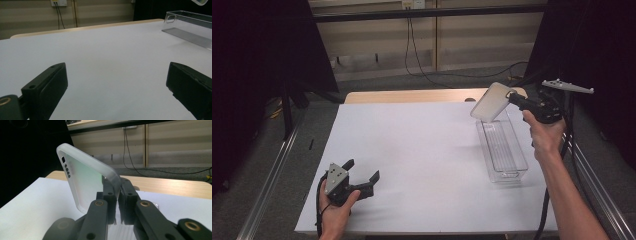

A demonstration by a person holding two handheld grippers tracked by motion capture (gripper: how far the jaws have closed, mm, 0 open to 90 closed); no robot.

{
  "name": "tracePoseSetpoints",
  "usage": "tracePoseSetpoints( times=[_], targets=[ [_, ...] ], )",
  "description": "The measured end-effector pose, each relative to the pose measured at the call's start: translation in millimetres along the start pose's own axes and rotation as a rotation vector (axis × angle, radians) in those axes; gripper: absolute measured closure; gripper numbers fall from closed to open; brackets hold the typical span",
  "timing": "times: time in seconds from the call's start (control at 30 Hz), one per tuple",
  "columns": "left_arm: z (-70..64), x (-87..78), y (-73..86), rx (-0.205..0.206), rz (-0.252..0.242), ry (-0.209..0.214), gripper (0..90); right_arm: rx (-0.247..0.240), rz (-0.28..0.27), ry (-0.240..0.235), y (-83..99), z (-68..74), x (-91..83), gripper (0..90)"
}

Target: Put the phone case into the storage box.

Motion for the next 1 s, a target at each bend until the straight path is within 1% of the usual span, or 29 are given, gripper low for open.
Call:
tracePoseSetpoints(
  times=[0.07, 0.1, 0.17, 0.23, 0.27, 0.33, 0.37, 0.57, 0.67, 0.7, 0.77, 0.83, 0.87, 0.9, 1.0],
  targets=[
    [-0.7, 0.0, -0.5, 0.000, -0.004, 0.004, 3.7, -0.004, -0.001, 0.007, -2.0, -3.0, -0.1, 84.8],
    [-1.0, 0.1, -0.7, -0.002, -0.005, 0.009, 3.7, -0.008, 0.000, 0.018, -3.1, -4.6, -0.3, 84.8],
    [-1.8, 0.5, -0.2, -0.018, -0.003, 0.021, 3.7, -0.026, 0.007, 0.031, -6.0, -7.6, -0.7, 84.8],
    [-1.6, 0.9, 0.3, -0.011, 0.006, 0.023, 3.6, -0.039, 0.012, 0.045, -9.0, -11.2, -0.7, 84.8],
    [-1.6, 1.3, 0.3, -0.011, 0.008, 0.025, 3.6, -0.039, 0.012, 0.045, -9.0, -11.2, -0.7, 84.8],
    [-2.0, 2.2, -0.1, -0.020, 0.003, 0.027, 3.6, -0.053, 0.022, 0.061, -10.0, -14.2, 1.3, 84.8],
    [-1.7, 2.3, -0.4, -0.016, 0.003, 0.026, 3.7, -0.059, 0.026, 0.065, -9.9, -15.2, 2.4, 84.8],
    [-1.1, 1.6, -0.5, -0.019, 0.003, 0.030, 3.7, -0.087, 0.038, 0.079, -8.5, -19.0, 11.3, 84.8],
    [-1.4, 2.2, -0.4, -0.025, 0.004, 0.033, 3.6, -0.095, 0.047, 0.076, -8.7, -21.0, 13.9, 84.8],
    [-1.3, 2.6, -0.6, -0.021, 0.003, 0.034, 3.6, -0.099, 0.049, 0.078, -8.8, -21.5, 14.3, 84.8],
    [-1.7, 3.2, -0.5, -0.022, 0.005, 0.037, 3.6, -0.118, 0.056, 0.089, -9.9, -25.1, 15.9, 84.8],
    [-1.8, 3.6, -0.2, -0.019, 0.011, 0.039, 3.6, -0.121, 0.058, 0.093, -10.1, -26.1, 16.5, 84.8],
    [-2.1, 3.4, -0.3, -0.022, 0.009, 0.039, 3.6, -0.123, 0.060, 0.097, -10.2, -27.2, 17.3, 84.8],
    [-1.8, 3.0, -0.7, -0.020, 0.005, 0.038, 3.6, -0.139, 0.066, 0.104, -10.4, -28.8, 20.2, 84.8],
    [-1.0, 2.2, -1.1, -0.021, 0.001, 0.030, 3.6, -0.149, 0.074, 0.113, -10.3, -30.4, 23.0, 84.8]
  ],
)
Point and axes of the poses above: each handheld gripper's, and its own axes: x roughly forward along the jaws, y roughly out of its underside, z roughly to its left, the point moved 3 cm from there along x, roughly forward along the jaws, and after that the axes turned 4 degrees about -y, right-handed, at the moved point
